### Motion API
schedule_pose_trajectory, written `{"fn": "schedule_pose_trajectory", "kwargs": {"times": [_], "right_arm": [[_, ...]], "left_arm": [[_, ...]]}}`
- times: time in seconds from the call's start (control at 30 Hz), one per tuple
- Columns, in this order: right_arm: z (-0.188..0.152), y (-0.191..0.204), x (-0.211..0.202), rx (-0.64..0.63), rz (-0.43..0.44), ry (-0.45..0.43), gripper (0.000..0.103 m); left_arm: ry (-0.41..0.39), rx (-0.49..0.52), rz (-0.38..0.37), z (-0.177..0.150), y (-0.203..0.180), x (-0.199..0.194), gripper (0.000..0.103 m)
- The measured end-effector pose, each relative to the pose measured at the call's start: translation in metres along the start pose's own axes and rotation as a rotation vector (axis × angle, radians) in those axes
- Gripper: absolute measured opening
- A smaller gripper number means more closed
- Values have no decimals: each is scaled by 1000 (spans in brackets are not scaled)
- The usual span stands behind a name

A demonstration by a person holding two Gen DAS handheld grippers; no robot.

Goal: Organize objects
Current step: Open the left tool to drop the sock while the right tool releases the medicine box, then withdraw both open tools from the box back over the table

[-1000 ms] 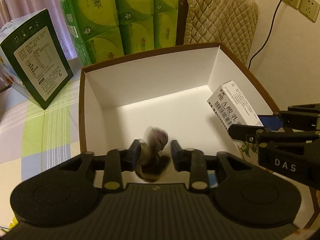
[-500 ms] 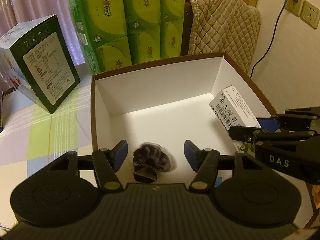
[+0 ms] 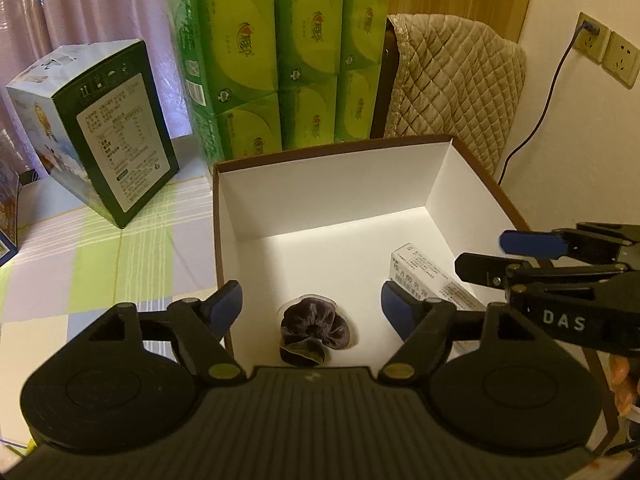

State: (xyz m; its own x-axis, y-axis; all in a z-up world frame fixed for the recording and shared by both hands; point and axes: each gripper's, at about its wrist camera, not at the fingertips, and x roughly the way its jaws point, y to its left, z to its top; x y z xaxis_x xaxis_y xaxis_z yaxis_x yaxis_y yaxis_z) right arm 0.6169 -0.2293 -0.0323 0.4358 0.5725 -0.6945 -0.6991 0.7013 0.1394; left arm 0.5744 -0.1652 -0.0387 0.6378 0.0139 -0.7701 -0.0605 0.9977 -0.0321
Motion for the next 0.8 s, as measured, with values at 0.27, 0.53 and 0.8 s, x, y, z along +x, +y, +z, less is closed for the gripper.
{"fn": "schedule_pose_trajectory", "kwargs": {"times": [0.27,0.53,0.8], "right_arm": [[-8,2,-28,34,-3,-17,61],[-21,5,-61,66,5,-38,63],[-35,12,-93,86,17,-58,63]], "left_arm": [[-32,-22,-14,-3,3,-25,85],[-89,-30,-46,-9,-1,-64,92],[-133,-10,-43,-21,-14,-102,93]]}}
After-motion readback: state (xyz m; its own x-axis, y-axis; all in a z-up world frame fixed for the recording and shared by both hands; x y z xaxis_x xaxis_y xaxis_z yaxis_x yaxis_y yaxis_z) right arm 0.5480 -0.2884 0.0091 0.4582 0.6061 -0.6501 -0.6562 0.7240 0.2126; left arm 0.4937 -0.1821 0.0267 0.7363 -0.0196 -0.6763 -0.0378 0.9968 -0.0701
